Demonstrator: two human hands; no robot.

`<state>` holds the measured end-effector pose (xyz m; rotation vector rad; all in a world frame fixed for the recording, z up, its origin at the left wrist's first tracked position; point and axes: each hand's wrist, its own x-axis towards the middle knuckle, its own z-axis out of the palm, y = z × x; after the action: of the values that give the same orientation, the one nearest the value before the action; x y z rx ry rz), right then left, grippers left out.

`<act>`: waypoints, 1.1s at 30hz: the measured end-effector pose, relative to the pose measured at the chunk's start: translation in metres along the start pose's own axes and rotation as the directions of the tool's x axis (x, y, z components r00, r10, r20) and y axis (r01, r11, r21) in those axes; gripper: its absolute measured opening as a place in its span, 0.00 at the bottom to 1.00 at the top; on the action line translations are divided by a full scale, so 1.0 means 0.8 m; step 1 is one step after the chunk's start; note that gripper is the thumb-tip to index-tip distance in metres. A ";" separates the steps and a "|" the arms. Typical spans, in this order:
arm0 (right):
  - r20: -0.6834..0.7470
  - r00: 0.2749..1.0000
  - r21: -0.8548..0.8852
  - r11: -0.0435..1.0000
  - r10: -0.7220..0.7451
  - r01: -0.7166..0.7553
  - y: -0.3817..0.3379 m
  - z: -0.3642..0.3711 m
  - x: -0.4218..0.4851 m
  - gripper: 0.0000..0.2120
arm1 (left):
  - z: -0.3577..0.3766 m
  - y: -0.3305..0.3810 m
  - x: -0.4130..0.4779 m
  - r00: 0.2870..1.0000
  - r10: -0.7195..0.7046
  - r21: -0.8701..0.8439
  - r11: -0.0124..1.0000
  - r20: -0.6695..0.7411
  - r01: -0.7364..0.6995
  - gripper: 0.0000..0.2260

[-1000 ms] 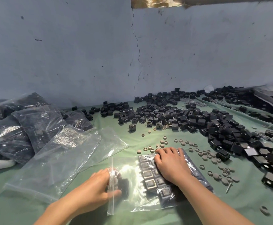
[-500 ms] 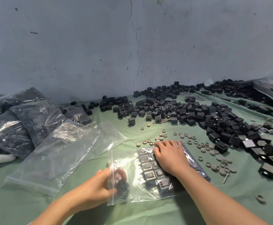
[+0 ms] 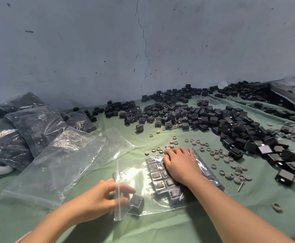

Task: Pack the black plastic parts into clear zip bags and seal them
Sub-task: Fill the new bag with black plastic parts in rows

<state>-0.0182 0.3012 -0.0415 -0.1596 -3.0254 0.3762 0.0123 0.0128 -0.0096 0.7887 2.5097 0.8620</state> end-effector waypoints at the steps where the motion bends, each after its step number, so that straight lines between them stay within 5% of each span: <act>1: 0.001 1.000 0.000 1.000 0.001 -0.001 0.000 0.000 0.000 0.25 | -0.001 0.002 0.004 1.000 0.008 0.035 0.999 0.027 -0.009 0.14; 7: 0.004 1.000 0.005 1.000 0.004 -0.004 0.002 0.005 0.003 0.25 | 0.006 0.014 0.026 0.992 0.072 0.136 0.987 0.107 -0.086 0.16; 13: 0.002 1.000 0.005 1.000 0.007 -0.007 0.002 0.006 0.004 0.25 | 0.020 0.022 0.045 0.992 0.051 -0.052 0.998 0.114 -0.046 0.14; 19: -0.004 1.000 0.010 1.000 0.005 -0.005 0.002 0.006 0.002 0.25 | 0.022 0.018 0.052 0.988 0.091 -0.068 0.994 0.121 -0.084 0.12; 33: -0.004 1.000 0.025 1.000 0.012 -0.012 0.002 0.007 0.004 0.25 | 0.039 0.029 0.058 0.990 0.139 0.011 0.990 0.029 -0.140 0.21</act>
<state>-0.0214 0.3021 -0.0471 -0.1766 -3.0156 0.4138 0.0008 0.0701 -0.0247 0.9836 2.4609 0.8746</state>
